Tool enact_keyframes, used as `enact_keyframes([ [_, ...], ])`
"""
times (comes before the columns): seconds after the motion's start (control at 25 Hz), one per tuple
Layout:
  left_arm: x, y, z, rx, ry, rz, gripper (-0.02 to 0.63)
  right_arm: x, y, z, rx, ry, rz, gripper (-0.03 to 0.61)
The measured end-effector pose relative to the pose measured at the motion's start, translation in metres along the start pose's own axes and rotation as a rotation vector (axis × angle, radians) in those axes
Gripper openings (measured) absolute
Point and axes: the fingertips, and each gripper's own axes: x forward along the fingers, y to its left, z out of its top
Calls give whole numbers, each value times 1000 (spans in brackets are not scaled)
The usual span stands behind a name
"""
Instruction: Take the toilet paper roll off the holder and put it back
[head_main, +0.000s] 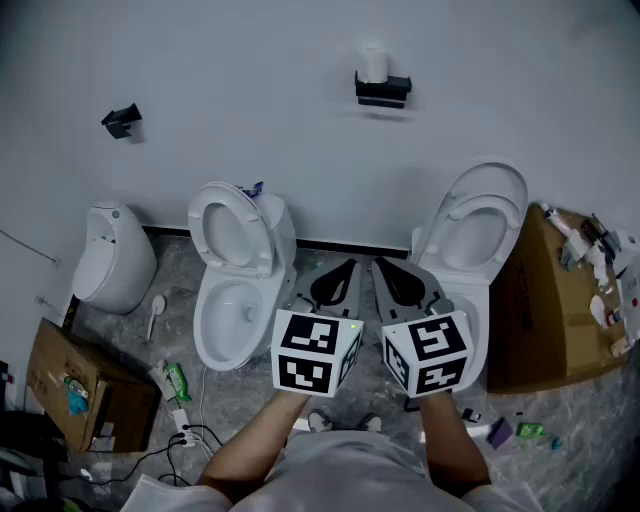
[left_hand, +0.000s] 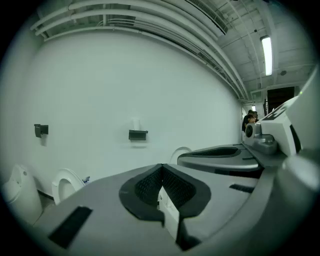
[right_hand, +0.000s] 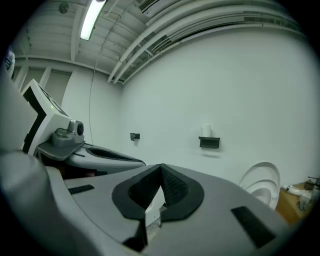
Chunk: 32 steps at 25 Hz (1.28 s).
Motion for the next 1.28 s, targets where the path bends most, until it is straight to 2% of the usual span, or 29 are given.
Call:
enact_keyframes([
  [0.8,-4,55,-4,-11,1,-47,3,44,37,4,3,23,-42,2],
  [1.28,34,74,0,1,3,-65,5,79,12,7,28,1,-66,2],
])
